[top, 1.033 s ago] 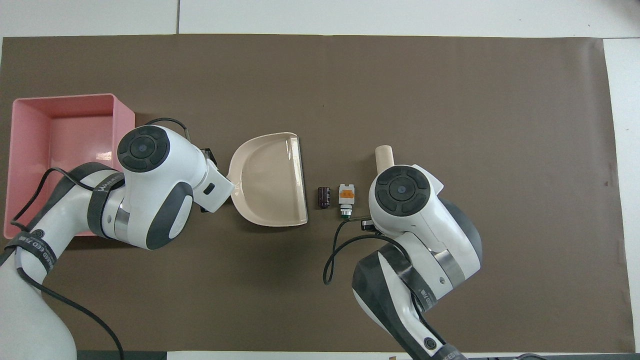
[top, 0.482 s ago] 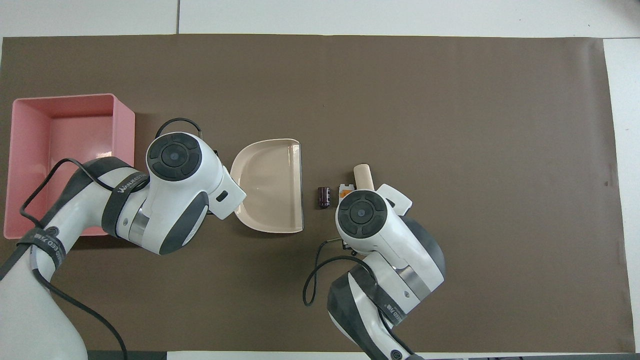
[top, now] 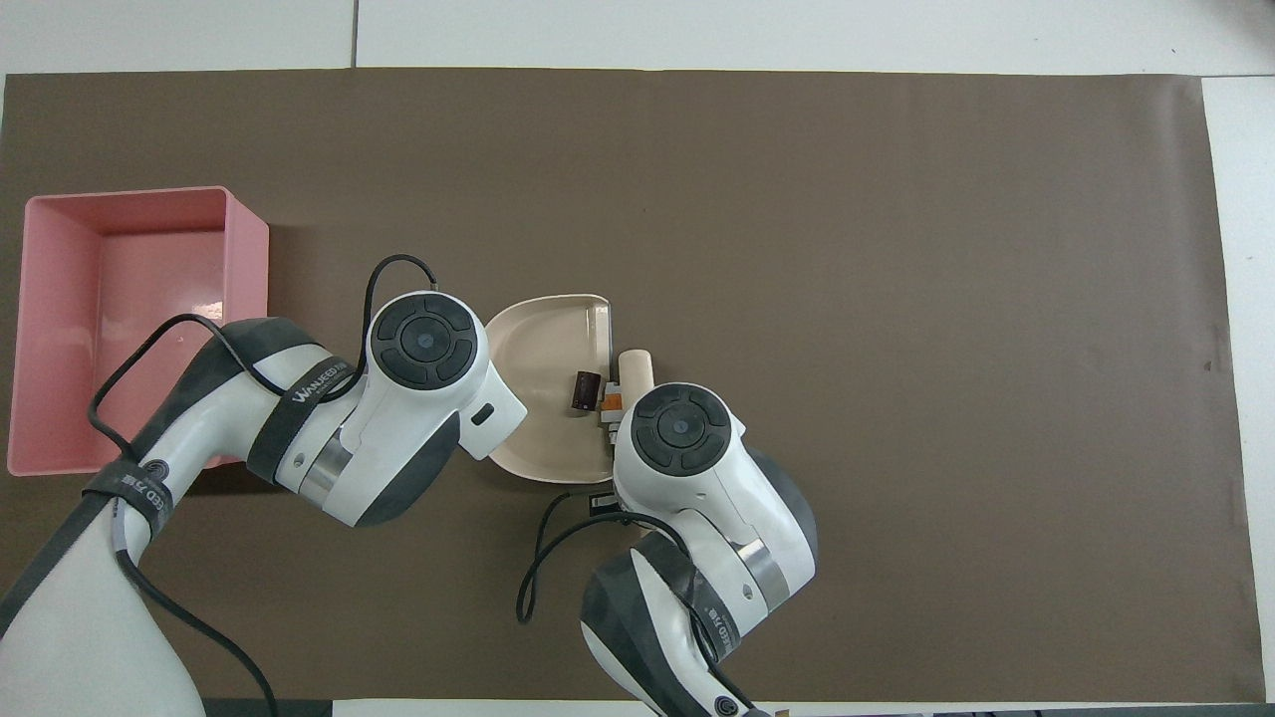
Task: Clean e-waste and dump in bin
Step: 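Sweep the battery and component into the dustpan with the right gripper's brush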
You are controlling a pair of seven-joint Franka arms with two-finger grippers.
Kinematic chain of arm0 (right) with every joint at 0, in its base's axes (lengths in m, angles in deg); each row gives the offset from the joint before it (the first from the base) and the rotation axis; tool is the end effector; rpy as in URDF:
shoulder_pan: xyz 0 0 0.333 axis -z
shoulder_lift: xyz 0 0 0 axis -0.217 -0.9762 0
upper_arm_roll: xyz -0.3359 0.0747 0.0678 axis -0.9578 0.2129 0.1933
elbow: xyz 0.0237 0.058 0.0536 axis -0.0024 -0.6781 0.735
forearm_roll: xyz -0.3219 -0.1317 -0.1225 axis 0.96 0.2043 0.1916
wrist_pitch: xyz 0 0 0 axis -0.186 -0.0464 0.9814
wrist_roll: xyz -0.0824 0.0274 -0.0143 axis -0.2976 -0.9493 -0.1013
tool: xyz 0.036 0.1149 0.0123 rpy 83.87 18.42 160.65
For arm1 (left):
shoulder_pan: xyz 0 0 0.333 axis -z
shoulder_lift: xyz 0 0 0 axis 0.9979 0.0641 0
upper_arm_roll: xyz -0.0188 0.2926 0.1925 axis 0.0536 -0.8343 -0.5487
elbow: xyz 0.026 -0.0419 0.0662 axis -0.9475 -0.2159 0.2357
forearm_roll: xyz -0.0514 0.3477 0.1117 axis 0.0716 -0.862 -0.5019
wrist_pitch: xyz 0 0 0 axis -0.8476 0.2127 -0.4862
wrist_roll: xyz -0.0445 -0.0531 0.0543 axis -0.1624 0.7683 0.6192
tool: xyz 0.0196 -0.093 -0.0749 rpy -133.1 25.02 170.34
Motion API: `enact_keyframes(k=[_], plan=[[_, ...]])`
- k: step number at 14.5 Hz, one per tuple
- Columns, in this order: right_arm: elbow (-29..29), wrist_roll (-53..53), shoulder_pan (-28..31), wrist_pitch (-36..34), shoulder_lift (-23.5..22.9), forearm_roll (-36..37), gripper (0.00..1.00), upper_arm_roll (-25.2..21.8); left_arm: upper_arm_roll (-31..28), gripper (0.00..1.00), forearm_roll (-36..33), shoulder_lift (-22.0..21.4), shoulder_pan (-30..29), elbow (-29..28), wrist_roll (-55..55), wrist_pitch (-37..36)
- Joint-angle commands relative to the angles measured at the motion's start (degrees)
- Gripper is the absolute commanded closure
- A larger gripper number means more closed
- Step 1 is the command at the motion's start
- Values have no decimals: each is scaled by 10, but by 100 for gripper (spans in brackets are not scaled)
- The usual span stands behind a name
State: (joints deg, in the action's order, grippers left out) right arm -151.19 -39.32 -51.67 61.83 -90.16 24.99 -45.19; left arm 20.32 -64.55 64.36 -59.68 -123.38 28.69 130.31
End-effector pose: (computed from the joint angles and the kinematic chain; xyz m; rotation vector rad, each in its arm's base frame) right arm 0.3973 0.3833 0.3661 -3.0028 -0.0717 0.3763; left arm 0.4695 -0.2590 0.3851 -2.0129 2.1738 0.2523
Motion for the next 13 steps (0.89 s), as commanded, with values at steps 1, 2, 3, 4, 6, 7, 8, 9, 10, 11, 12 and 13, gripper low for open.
enact_keyframes(k=[1,2,3,4,6,7,8,9,10,11,12,13], plan=[[30,54,6,41,-33,-112,100,18,-4,100,-10,4,10,-10,-1,-5],[57,62,5,34,-39,-152,100,18,-4,100,-10,5,9,-10,-4,-4],[75,62,4,31,-48,-162,100,17,-4,100,-10,6,5,-10,-5,-2],[78,61,5,31,-48,-162,100,18,-3,100,-10,6,3,-11,-7,3],[80,59,5,31,-41,-159,100,16,-3,100,-10,6,8,-11,-33,17],[77,56,4,30,-30,-157,100,14,-3,100,-10,6,7,-11,-39,20],[71,51,4,30,-15,-145,100,13,-2,100,-5,6,3,-11,-40,21],[67,40,5,20,-1,-116,100,13,-2,100,-3,6,2,-11,-41,25],[67,23,8,3,11,-84,100,13,-2,100,-3,6,1,-12,-42,35],[67,8,10,-13,21,-58,100,13,-2,100,5,6,-4,-12,-42,39],[66,-1,11,-33,33,-41,100,12,-2,100,26,6,-5,-12,-43,40],[66,-8,13,-63,45,-25,100,10,-2,100,53,9,-14,-11,-53,40]])
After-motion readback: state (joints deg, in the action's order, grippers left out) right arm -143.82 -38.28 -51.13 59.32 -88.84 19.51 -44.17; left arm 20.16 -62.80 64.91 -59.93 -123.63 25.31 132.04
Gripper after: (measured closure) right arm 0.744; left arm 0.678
